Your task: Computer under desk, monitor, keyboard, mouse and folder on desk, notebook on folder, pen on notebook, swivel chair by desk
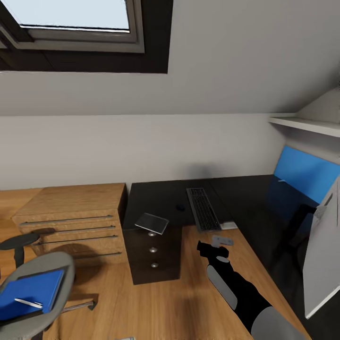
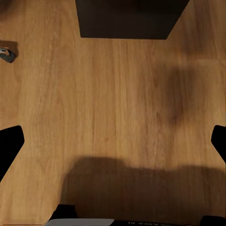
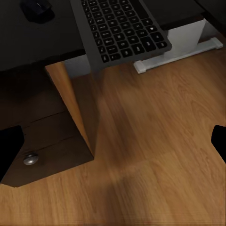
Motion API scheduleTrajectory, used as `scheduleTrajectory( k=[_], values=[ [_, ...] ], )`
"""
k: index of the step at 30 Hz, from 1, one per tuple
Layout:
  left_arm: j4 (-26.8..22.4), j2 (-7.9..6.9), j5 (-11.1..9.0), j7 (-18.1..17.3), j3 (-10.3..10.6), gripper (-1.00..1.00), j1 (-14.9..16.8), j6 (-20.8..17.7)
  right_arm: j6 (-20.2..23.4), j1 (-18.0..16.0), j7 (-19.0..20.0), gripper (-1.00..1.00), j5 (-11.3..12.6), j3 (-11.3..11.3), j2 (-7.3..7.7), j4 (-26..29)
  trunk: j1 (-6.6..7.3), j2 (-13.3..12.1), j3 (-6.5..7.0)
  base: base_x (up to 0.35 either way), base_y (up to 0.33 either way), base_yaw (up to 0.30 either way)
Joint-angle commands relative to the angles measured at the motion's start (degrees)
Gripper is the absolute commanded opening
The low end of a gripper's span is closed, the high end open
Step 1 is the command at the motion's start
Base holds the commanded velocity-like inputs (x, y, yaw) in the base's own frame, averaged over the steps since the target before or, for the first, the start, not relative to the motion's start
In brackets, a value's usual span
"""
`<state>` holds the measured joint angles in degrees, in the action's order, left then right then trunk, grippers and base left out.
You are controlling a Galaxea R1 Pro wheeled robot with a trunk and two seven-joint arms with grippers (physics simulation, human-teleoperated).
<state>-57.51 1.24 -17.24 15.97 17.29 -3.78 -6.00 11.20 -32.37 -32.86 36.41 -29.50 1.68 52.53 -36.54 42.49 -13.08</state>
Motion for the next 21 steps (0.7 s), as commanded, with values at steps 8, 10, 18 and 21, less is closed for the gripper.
scheduleTrajectory(
  k=[8,10,18,21],
  values=[
    [-0.1,-0.01,-0.4,0.4,0.1,1.00,0.0,-0.3,0.3,-0.1,-0.4,1.00,0.2,-0.4,0.08,0.1,0.00,0.1,-0.08,-0.184,0.000,0.000],
    [-0.1,-0.01,-0.4,0.4,0.1,1.00,0.0,-0.3,0.3,-0.1,-0.4,1.00,0.2,-0.4,0.08,0.1,0.00,0.1,-0.08,-0.052,0.000,0.000],
    [-0.1,-0.01,-0.4,0.4,0.1,1.00,0.0,-0.2,0.3,-0.1,-0.4,1.00,0.2,-0.5,0.08,0.2,0.00,0.1,-0.08,-0.199,-0.001,0.000],
    [-0.1,-0.01,-0.4,0.4,0.1,1.00,0.0,-0.2,0.3,-0.1,-0.4,1.00,0.2,-0.5,0.08,0.2,0.00,0.1,-0.08,-0.317,-0.053,0.000]
  ],
)
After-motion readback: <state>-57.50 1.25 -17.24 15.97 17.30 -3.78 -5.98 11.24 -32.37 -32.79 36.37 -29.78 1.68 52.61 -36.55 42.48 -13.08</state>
